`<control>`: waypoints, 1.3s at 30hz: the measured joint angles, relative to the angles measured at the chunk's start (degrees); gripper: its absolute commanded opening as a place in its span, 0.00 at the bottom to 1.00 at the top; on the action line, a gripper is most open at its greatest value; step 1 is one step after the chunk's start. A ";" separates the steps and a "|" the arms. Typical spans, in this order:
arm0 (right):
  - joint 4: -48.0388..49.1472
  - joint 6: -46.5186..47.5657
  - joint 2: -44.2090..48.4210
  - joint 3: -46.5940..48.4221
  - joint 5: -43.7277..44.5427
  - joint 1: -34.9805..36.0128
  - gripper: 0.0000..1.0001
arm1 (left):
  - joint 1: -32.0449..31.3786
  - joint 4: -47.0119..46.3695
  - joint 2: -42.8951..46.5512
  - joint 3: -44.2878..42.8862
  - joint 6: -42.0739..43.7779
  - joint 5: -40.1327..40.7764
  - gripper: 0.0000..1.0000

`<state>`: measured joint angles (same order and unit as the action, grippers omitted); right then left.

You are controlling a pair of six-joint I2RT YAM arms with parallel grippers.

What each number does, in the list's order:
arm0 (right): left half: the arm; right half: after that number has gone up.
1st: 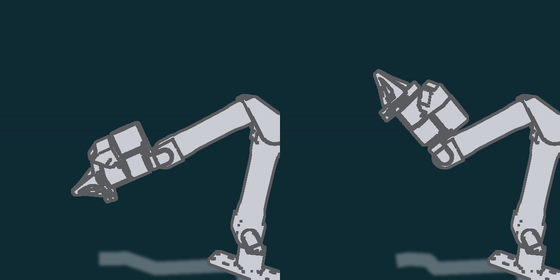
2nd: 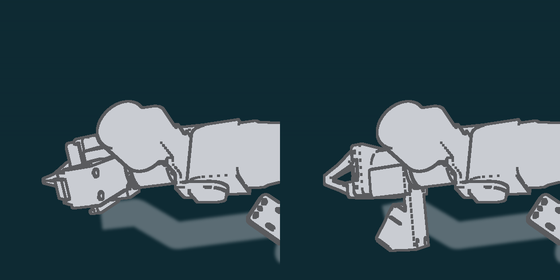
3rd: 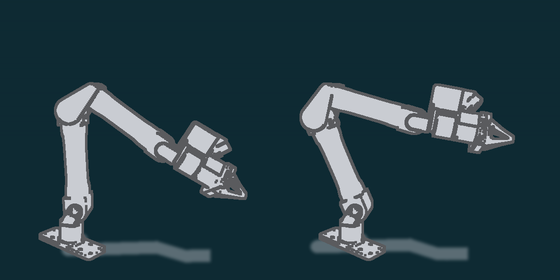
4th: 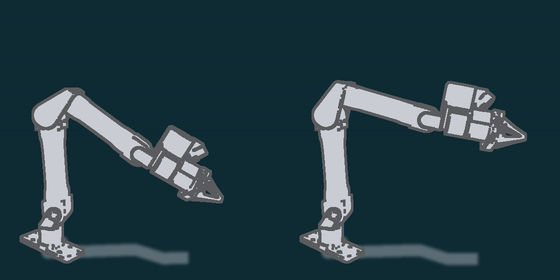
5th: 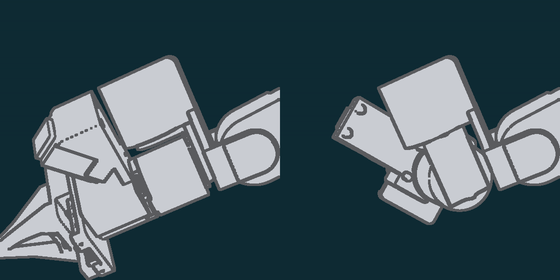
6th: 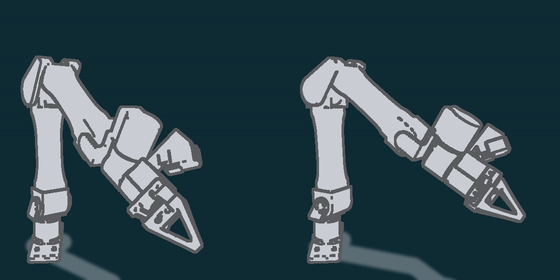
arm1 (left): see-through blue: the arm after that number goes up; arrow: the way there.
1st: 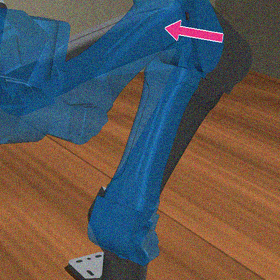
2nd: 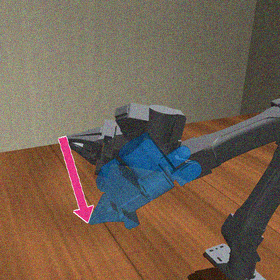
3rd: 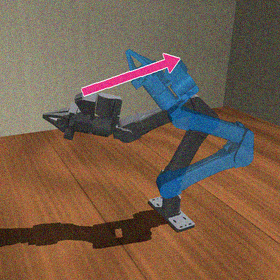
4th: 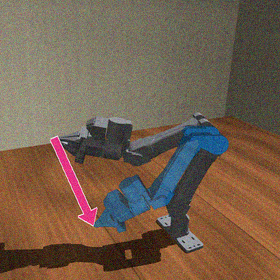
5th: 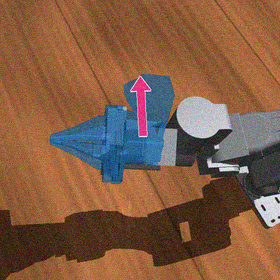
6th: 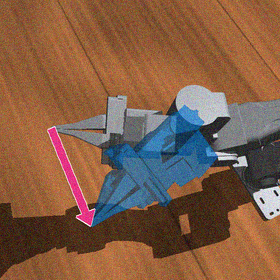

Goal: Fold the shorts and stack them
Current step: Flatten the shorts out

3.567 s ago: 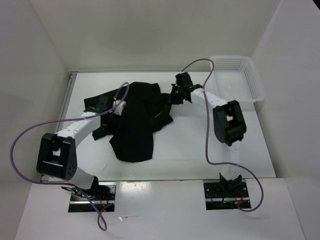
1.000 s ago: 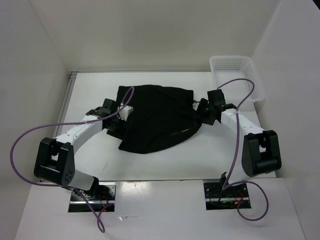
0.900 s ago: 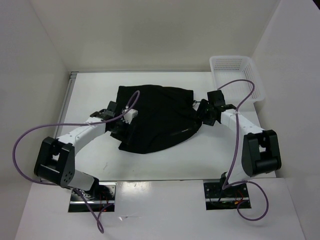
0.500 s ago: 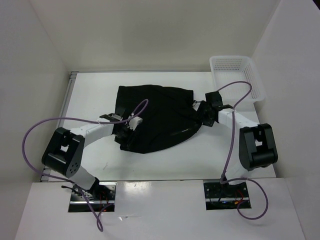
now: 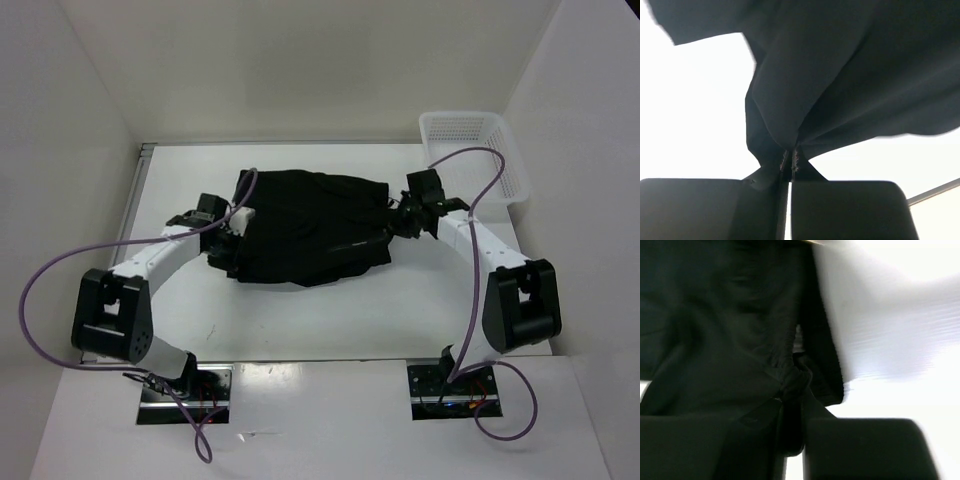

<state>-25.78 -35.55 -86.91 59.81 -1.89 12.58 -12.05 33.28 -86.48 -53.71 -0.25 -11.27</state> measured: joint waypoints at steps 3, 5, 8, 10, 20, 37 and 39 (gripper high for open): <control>-2.47 -0.57 -0.50 5.35 -0.04 4.44 0.48 | 2.97 1.42 3.63 -0.39 0.02 0.50 0.00; -2.62 -0.72 -2.54 9.31 -0.83 7.06 0.49 | 3.82 2.14 4.22 -0.39 0.02 0.55 0.01; -0.37 -1.31 -8.28 15.47 -3.48 9.35 0.54 | 5.11 2.51 3.41 -0.39 0.04 0.39 0.01; 0.63 -1.25 -12.83 19.12 -4.48 9.53 0.56 | 6.69 2.38 2.51 -0.39 0.04 0.04 0.01; 1.68 4.31 -11.47 13.11 -5.20 7.39 0.61 | 11.56 1.55 0.04 -0.68 0.02 -0.66 0.01; 5.55 9.62 -12.07 -1.95 -5.77 4.52 0.50 | 11.63 1.16 -0.92 -0.37 0.02 -1.07 0.03; 5.70 9.94 -12.74 -1.75 -6.56 4.57 0.46 | 11.63 1.18 -0.92 -0.28 0.02 -1.07 0.03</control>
<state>-20.08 -25.61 -99.66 58.06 -8.45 17.15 -0.43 34.46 -87.39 -54.00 -0.23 -12.34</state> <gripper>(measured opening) 0.497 0.032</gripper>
